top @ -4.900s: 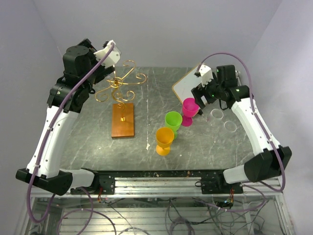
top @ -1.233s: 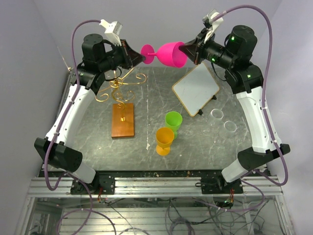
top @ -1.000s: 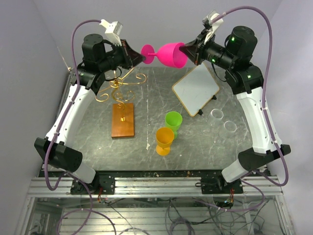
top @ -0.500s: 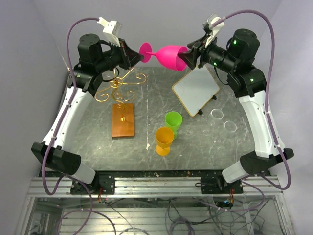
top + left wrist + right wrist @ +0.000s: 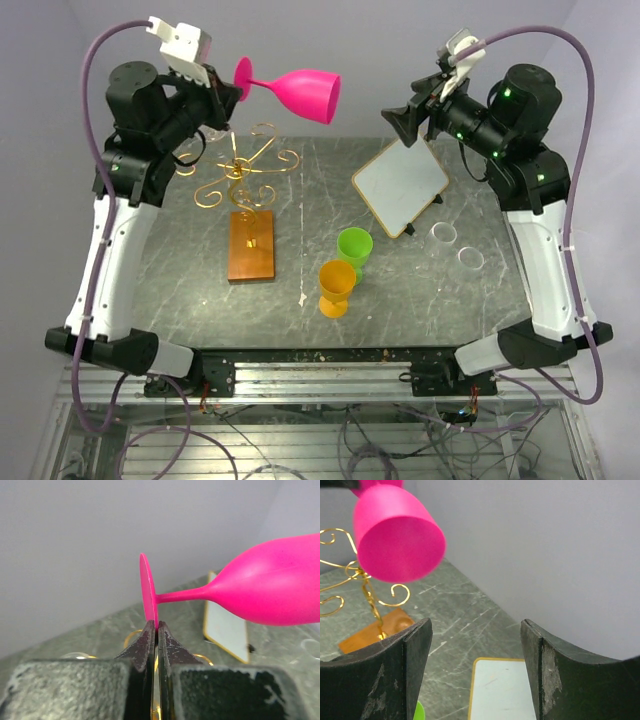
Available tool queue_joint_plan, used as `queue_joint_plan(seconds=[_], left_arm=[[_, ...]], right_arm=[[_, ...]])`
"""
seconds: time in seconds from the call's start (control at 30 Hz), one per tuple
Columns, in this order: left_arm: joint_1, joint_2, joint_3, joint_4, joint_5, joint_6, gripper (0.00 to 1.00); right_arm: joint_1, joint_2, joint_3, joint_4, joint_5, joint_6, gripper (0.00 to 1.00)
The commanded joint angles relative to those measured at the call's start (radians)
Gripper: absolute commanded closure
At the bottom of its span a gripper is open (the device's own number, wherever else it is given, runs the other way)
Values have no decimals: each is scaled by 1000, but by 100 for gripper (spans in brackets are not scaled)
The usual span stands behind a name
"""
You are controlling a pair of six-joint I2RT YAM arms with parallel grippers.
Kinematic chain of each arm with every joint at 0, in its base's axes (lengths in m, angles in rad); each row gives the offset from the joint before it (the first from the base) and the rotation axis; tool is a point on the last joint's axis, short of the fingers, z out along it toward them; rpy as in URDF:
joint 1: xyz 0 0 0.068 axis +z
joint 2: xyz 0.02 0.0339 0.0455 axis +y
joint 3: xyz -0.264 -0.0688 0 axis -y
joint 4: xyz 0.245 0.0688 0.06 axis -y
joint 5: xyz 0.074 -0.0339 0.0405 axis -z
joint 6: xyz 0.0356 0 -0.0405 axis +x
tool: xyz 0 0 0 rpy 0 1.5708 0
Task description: Place the wine glass upside down on the wine glass rack
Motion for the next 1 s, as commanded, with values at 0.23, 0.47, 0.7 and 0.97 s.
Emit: queue_joint_plan(seconds=[0.23,0.47,0.7,0.97], left_arm=[[69,-136,100,-153,-319,428,93],[145,-179,159,-222,-459,629,93],[232,-221,184,-357,-582,897,93],[300,-249,84,-398,-807,1120,93]], right_arm=[[-31,-55,-39,-71,108,-161,28],[-31,-99,-149,-98,204,-280,23],[-30,-149,-262,-110,216,-321,21],[-31,-168,-318,-119,210,-333,21]])
